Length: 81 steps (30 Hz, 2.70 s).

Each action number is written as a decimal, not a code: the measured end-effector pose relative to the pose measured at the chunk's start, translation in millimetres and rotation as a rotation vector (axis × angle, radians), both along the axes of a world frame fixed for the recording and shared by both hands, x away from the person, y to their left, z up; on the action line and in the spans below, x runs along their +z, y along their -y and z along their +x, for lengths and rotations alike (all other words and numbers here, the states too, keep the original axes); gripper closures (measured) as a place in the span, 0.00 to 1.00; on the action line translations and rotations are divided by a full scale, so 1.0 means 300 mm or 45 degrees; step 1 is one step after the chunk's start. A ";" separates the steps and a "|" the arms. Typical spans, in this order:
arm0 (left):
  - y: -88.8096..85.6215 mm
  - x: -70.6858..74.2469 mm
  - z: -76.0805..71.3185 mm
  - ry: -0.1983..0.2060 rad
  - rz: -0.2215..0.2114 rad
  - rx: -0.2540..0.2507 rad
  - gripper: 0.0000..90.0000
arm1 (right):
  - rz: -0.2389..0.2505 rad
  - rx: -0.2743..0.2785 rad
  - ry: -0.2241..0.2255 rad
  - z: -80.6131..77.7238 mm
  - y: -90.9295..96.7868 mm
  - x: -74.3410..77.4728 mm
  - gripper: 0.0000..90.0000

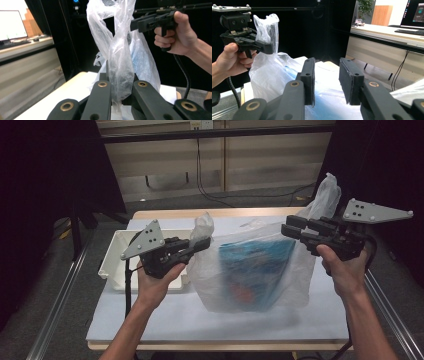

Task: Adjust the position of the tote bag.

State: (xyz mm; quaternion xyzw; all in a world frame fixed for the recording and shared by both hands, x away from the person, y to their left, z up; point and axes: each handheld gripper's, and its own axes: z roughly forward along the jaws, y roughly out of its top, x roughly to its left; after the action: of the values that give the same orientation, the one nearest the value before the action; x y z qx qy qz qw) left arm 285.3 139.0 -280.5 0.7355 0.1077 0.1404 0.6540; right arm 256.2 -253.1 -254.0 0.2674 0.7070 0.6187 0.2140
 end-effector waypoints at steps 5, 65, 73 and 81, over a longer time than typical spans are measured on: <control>-0.016 -0.009 -0.013 0.004 -0.001 0.010 0.98 | 0.006 -0.020 0.029 -0.014 0.008 0.009 0.71; -0.056 0.082 0.064 -0.034 -0.029 0.053 0.99 | 0.050 -0.221 0.073 -0.049 0.187 0.121 1.00; -0.045 0.075 0.020 -0.012 -0.006 0.024 0.99 | 0.052 -0.233 0.078 -0.108 0.209 0.083 1.00; -0.043 0.027 0.037 -0.024 0.052 0.069 0.99 | 0.017 -0.216 0.053 -0.111 0.196 0.008 1.00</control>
State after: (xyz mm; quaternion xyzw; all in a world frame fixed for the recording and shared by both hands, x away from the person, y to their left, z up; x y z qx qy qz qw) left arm 296.4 152.0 -272.5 0.7467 0.1309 0.1533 0.6339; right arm 222.7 -312.0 -251.4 0.3151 0.6732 0.6083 0.2785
